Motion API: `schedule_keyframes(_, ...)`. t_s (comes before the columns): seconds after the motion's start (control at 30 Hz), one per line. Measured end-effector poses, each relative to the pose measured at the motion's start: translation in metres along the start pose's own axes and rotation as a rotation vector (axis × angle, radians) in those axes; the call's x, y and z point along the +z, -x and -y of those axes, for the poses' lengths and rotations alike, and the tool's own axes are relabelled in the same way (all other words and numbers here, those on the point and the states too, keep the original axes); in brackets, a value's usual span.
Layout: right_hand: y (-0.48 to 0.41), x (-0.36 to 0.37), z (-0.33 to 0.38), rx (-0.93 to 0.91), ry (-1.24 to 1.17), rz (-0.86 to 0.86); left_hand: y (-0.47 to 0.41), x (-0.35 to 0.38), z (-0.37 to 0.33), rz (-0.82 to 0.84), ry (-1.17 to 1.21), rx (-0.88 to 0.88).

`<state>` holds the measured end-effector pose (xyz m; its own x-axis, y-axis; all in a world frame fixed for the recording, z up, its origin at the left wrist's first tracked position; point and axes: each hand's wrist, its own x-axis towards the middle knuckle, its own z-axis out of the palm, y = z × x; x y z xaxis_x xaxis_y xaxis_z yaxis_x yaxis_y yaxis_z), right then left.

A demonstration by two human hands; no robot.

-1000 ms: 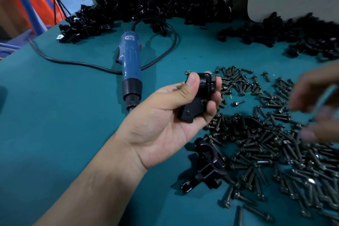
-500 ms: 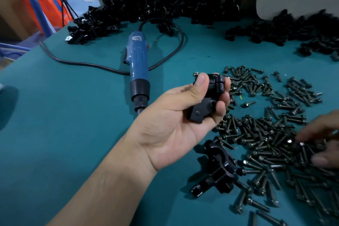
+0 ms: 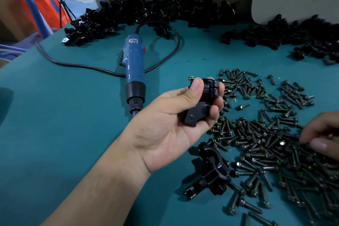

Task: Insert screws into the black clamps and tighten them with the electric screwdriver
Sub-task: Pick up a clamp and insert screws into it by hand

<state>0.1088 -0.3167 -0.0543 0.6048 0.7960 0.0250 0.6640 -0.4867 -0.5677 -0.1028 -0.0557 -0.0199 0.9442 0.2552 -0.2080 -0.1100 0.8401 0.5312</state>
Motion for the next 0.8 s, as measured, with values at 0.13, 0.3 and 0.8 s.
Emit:
schedule_keyframes(0.13, -0.010, -0.010, 0.026, 0.018, -0.203, -0.039, 0.001, 0.000, 0.000, 0.008, -0.009, -0.008)
schedule_keyframes(0.3, -0.027, -0.014, 0.062, -0.112, -0.859, -0.040, 0.001, 0.001, 0.001, 0.009, -0.026, -0.014)
schedule_keyframes(0.8, -0.089, -0.003, 0.146, -0.348, -0.619, -0.049, -0.002, -0.001, 0.002, -0.003, -0.054, -0.026)
